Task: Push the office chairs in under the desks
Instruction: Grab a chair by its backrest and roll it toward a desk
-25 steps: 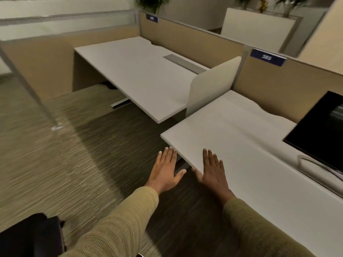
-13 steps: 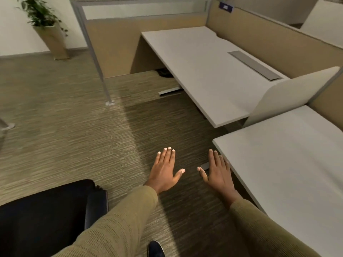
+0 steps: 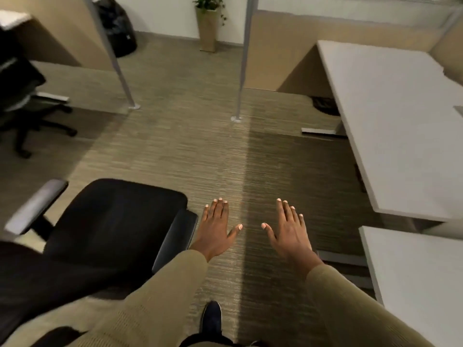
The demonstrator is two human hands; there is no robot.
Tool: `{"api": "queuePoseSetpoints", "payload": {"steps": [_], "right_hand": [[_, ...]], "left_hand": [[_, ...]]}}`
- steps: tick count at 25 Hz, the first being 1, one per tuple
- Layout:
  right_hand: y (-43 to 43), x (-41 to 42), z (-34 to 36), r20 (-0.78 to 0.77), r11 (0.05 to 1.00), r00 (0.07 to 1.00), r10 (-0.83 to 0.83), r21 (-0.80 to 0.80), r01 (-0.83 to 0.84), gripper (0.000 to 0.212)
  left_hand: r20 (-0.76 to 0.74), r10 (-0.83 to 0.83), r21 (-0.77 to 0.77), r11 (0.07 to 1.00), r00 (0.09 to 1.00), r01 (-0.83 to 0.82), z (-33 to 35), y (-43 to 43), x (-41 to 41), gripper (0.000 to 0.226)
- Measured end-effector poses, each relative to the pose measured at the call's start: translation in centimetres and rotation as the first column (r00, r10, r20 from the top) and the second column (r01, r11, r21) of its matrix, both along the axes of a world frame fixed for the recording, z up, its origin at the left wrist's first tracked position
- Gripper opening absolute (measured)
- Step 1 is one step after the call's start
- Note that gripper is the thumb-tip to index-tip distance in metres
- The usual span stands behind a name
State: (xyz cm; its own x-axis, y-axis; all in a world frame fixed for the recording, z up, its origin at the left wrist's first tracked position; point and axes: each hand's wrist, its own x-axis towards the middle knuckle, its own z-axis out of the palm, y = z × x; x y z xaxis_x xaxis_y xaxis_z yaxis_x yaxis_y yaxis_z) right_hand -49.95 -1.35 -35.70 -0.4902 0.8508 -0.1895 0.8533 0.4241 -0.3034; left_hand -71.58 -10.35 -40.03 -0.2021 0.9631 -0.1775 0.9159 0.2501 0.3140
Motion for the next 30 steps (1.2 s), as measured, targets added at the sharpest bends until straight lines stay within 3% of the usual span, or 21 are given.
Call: {"api": "queuePoseSetpoints", "payload": {"steps": [10, 17, 20, 24, 27, 30], "right_hand": [[-5.9, -4.0, -2.0, 0.041, 0.908, 0.908, 0.417, -0.066, -0.414, 0.085], [-9.9, -9.9, -3.1, 0.090, 0.805, 0.800, 0.593, -0.074, -0.589, 0.083], [-10.8, -13.7, -2.9, 0.107, 0.777, 0.769, 0.630, -0.096, -0.623, 0.080], [-12.1, -20.3, -2.0, 0.008, 0.733, 0.737, 0.676, -0.103, -0.672, 0.057], [-13.5, -24.1, -0.6, -0.003, 0.686, 0.696, 0.718, -0.164, -0.709, 0.046], [-16.2, -26.7, 1.8, -0.095, 0.616, 0.635, 0.766, -0.175, -0.769, 0.039]], "left_hand": [[0.055, 0.433, -0.012, 0.901, 0.900, -0.433, -2.6, -15.6, 1.0, 0.085], [0.094, 0.594, -0.080, 0.804, 0.799, -0.589, -3.3, -21.8, -1.3, 0.076], [0.105, 0.527, -0.110, 0.849, 0.844, -0.517, -1.2, -22.2, -3.7, 0.056], [-0.060, 0.213, -0.154, 0.963, 0.975, -0.220, 5.0, -21.7, -6.1, 0.050], [-0.204, 0.102, -0.076, 0.990, 0.974, -0.119, 10.5, -21.9, -6.9, 0.063], [-0.250, 0.089, -0.014, 0.995, 0.964, -0.095, 15.2, -23.4, -9.3, 0.056]]}}
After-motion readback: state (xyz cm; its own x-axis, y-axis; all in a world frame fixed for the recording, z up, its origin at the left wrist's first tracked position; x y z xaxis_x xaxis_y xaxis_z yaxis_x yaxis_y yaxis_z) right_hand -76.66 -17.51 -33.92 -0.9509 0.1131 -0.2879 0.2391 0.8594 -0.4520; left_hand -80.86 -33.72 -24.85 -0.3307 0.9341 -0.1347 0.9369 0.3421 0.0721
